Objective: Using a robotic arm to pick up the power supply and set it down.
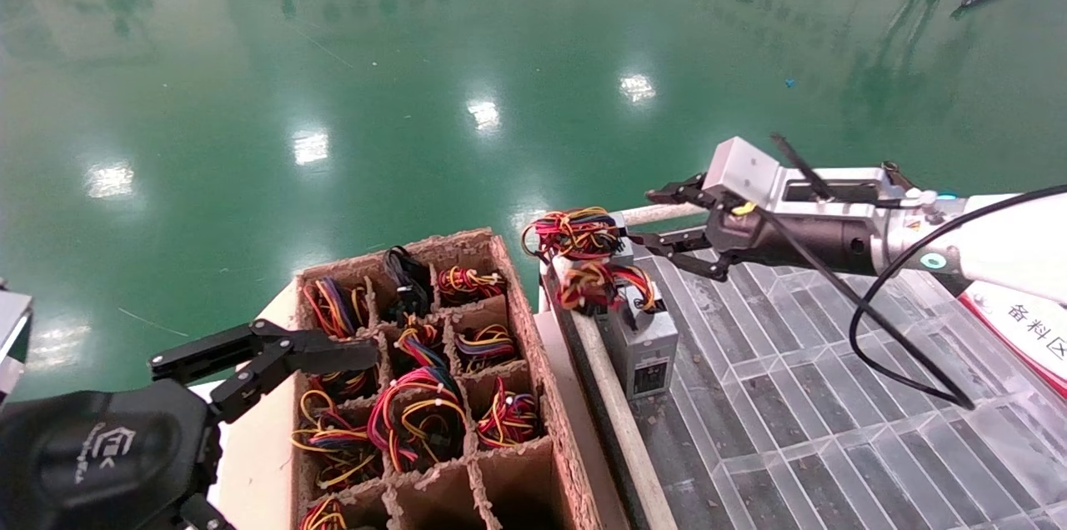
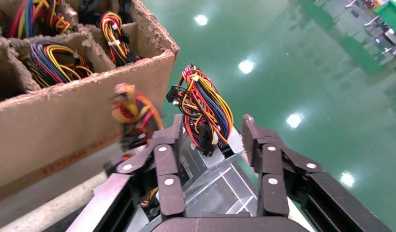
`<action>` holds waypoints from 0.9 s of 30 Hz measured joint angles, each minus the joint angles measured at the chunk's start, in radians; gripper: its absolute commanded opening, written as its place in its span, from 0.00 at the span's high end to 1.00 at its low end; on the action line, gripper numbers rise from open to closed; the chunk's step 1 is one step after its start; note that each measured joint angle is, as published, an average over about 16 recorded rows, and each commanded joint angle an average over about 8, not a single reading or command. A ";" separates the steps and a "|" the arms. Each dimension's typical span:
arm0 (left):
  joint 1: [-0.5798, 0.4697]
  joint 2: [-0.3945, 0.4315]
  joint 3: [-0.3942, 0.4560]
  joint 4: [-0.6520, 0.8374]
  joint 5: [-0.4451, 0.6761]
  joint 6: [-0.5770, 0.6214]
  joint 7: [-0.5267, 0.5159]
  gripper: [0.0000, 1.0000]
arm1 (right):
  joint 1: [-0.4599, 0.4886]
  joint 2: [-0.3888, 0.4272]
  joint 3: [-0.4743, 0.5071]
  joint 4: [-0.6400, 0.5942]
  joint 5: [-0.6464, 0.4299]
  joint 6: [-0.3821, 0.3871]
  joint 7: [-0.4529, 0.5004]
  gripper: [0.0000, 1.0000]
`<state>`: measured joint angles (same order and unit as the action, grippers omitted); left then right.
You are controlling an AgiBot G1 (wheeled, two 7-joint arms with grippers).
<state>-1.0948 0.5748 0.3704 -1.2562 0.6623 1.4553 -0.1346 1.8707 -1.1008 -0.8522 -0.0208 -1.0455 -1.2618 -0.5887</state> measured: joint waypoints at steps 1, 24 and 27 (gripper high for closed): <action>0.000 0.000 0.000 0.000 0.000 0.000 0.000 0.00 | 0.001 0.003 0.003 -0.001 0.004 -0.007 0.006 0.00; 0.000 0.000 0.000 0.000 0.000 0.000 0.000 0.00 | -0.184 0.142 0.165 0.306 0.112 -0.116 0.237 0.00; 0.000 0.000 0.000 0.000 0.000 0.000 0.000 0.00 | -0.225 0.165 0.192 0.372 0.125 -0.124 0.272 0.00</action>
<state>-1.0948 0.5748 0.3705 -1.2558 0.6621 1.4549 -0.1345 1.6459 -0.9355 -0.6607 0.3512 -0.9201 -1.3854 -0.3163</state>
